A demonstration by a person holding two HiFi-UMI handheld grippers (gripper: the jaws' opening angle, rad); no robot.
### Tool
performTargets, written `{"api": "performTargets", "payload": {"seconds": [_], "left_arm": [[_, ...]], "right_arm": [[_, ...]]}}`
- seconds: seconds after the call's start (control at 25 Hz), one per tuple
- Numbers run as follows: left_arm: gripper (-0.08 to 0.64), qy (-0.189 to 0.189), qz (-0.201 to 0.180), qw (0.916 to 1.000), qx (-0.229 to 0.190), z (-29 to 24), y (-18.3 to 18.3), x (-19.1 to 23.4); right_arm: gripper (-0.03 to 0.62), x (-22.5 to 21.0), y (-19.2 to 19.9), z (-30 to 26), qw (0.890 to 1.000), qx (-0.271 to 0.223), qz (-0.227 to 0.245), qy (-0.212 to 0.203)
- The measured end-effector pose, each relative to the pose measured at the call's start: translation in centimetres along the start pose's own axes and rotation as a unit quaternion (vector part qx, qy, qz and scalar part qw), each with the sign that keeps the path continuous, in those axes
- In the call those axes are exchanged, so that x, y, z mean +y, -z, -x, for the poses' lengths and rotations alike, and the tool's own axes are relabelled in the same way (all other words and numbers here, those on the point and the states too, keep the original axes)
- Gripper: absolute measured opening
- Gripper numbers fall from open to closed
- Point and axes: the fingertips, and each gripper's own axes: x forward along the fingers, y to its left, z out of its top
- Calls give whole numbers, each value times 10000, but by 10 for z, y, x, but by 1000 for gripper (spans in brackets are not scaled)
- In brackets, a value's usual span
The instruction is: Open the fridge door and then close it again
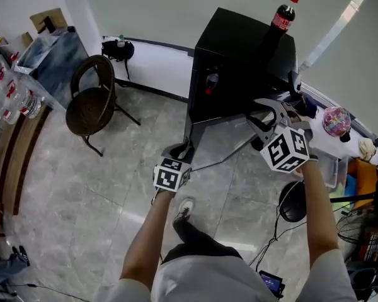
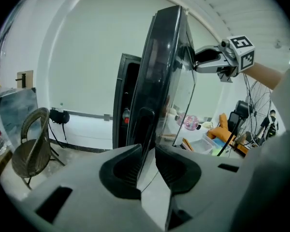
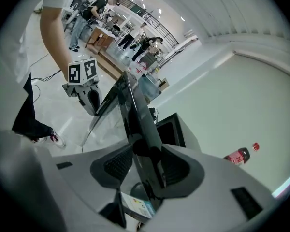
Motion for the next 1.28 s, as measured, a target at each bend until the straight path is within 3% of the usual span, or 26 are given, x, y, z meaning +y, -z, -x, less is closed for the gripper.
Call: {"api": "performTargets", "payload": {"seconds": [0.36, 0.88, 1.28], "left_arm": [[69, 286, -150, 9993, 199, -21, -22, 39], [75, 628, -347, 9967, 368, -60, -54, 81], [78, 1130, -528, 9905, 583, -93, -77, 106]], "right_arm": [[172, -16, -1, -23, 9995, 258, -78, 183], [170, -44, 5, -47, 9947, 137, -879, 517], [167, -63, 12, -66, 9853, 509, -1424, 794]]}}
